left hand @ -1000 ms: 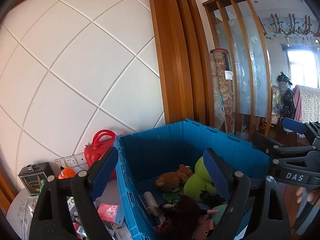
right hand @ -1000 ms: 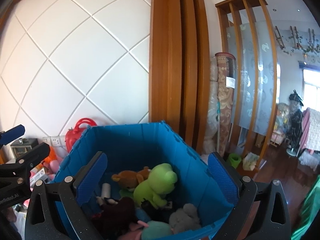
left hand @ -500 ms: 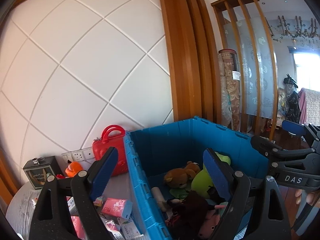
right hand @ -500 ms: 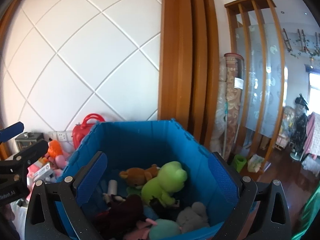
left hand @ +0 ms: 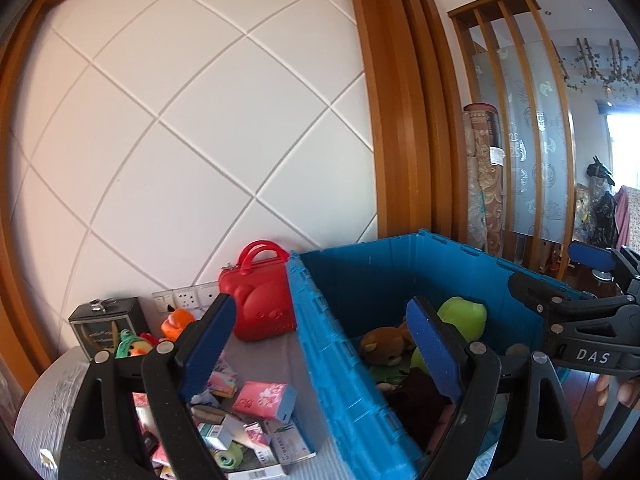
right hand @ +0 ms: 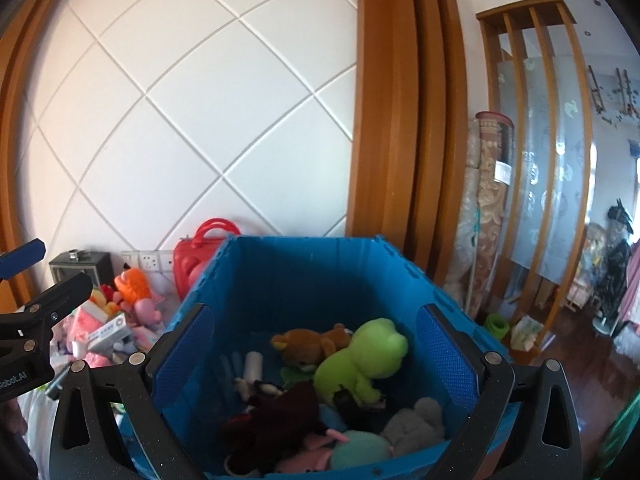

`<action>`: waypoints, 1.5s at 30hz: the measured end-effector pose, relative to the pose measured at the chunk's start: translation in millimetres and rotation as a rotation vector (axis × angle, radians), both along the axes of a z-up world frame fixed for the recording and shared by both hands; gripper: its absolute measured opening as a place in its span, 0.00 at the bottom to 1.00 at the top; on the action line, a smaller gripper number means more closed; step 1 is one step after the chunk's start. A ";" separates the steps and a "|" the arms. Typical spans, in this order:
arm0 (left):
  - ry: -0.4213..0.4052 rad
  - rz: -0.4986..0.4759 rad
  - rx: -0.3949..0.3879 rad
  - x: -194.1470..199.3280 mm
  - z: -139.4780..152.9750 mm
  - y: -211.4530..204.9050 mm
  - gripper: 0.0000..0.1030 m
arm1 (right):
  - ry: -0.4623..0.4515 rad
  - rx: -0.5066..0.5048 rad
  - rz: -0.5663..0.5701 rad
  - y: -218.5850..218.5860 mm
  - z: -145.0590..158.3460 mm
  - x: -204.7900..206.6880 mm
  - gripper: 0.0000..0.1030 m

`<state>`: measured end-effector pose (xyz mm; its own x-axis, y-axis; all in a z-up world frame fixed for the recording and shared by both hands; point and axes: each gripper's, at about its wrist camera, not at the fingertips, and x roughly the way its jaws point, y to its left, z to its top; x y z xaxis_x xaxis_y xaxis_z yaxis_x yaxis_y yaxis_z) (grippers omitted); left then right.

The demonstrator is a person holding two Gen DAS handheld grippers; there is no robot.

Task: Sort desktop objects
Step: 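Move both tools out of the crate back toward the pile, then grasp the pink flower tissue pack with the right tool while the left tool grasps a black wrapped roll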

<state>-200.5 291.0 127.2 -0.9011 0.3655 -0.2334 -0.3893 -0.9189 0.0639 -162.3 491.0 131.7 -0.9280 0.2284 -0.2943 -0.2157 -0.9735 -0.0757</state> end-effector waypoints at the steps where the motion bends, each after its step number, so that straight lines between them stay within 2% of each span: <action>1: 0.002 0.012 0.010 0.9 -0.8 -9.6 0.85 | -0.002 0.004 0.007 -5.2 0.3 1.3 0.99; 3: 0.007 0.033 0.023 3.3 -3.4 -29.4 0.85 | 0.007 0.007 0.019 -17.3 0.8 6.4 1.00; 9: -0.016 0.137 -0.016 7.3 -24.2 -109.0 0.85 | 0.030 -0.025 0.094 -66.6 -3.5 11.7 1.00; 15: -0.059 0.236 -0.103 4.8 -44.1 -216.9 0.85 | -0.033 -0.047 0.139 -139.7 -22.3 -1.1 1.00; 21: -0.081 0.276 -0.157 -2.9 -62.8 -285.6 0.85 | -0.110 -0.066 0.221 -214.9 -51.0 -14.4 1.00; 27: -0.144 0.304 -0.169 -16.0 -92.0 -319.5 0.85 | -0.251 -0.041 0.292 -267.0 -96.6 -41.4 1.00; 30: -0.192 0.338 -0.159 -23.5 -109.3 -333.8 0.85 | -0.310 -0.042 0.363 -292.8 -123.9 -69.2 1.00; 32: -0.240 0.353 -0.147 -32.6 -124.4 -344.5 0.85 | -0.370 -0.048 0.426 -314.7 -150.4 -93.1 1.00; 35: -0.244 0.387 -0.134 -39.0 -145.7 -354.8 0.85 | -0.449 -0.067 0.498 -345.1 -189.6 -127.8 1.00; 38: -0.302 0.362 -0.087 -45.0 -167.2 -366.9 0.85 | -0.531 -0.038 0.472 -370.8 -230.1 -159.6 1.00; 41: -0.348 0.329 -0.093 -57.5 -189.9 -375.0 0.85 | -0.633 -0.085 0.423 -386.0 -268.6 -192.3 1.00; 43: -0.372 0.295 -0.116 -67.9 -203.5 -379.5 0.85 | -0.665 -0.094 0.367 -391.7 -286.0 -210.4 1.00; 45: -0.394 0.272 -0.126 -77.1 -212.6 -384.3 0.85 | -0.686 -0.146 0.322 -394.5 -299.3 -225.8 1.00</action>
<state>-277.6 -93.3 -85.4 -0.7945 0.0759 -0.6024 -0.1531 -0.9851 0.0777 -388.1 96.5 -167.6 -0.5412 -0.1070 -0.8341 0.1288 -0.9907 0.0435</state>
